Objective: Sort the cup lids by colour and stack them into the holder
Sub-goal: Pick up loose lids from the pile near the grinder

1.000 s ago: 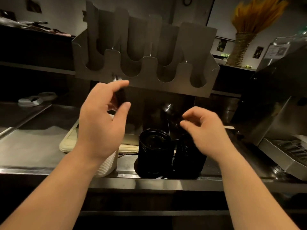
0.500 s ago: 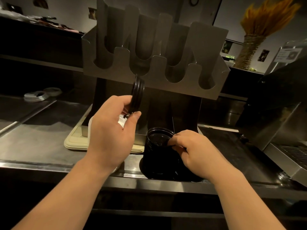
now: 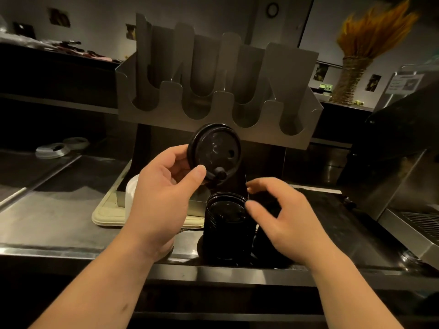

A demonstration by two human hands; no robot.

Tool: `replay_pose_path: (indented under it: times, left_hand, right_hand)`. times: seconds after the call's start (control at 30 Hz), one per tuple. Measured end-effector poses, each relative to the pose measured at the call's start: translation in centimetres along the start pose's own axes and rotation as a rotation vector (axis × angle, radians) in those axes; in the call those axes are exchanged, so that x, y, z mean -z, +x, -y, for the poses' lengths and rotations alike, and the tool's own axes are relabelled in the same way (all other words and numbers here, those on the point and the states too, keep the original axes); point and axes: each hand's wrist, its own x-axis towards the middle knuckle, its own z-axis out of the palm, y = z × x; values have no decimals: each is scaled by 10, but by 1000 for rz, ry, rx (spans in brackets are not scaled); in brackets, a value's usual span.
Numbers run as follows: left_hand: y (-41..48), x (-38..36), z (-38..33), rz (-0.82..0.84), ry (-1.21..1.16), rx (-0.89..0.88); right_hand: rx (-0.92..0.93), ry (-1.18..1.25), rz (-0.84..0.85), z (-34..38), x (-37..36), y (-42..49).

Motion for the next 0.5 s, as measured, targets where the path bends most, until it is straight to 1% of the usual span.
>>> replay_pose_path:
  times: [0.07,0.13,0.17,0.23,0.3,0.33,0.37,0.43,0.47,0.5]
  left_hand:
    - [0,0,-3,51,-89,92]
    - [0,-1,-5,87,-145,154]
    - [0,-2,-6,90,-189,182]
    - [-1,-5,-8,97,-337,245]
    - [-3,-11,-12,122,-447,291]
    - [-3,-14,-12,131,-451,299]
    - [-3,-17,-12,131,-415,296]
    - [-3,-22,-9,91,-247,257]
    - [-2,-23,-6,56,-141,222]
    - [-2,-22,-2,21,-38,175]
  right_hand:
    - [-36,145,-133,4,2,2]
    - [-106,339,-208,11,6,5]
    - [-150,463,-208,15,7,6]
    - [-211,729,-110,25,6,5]
    - [-192,906,-27,33,0,2]
    - [-174,959,-42,37,-3,1]
    - [-163,997,-87,38,-6,1]
    - [-144,1000,-187,37,-6,3]
    - [-113,916,-226,32,-3,4]
    - [-63,758,-255,25,0,6]
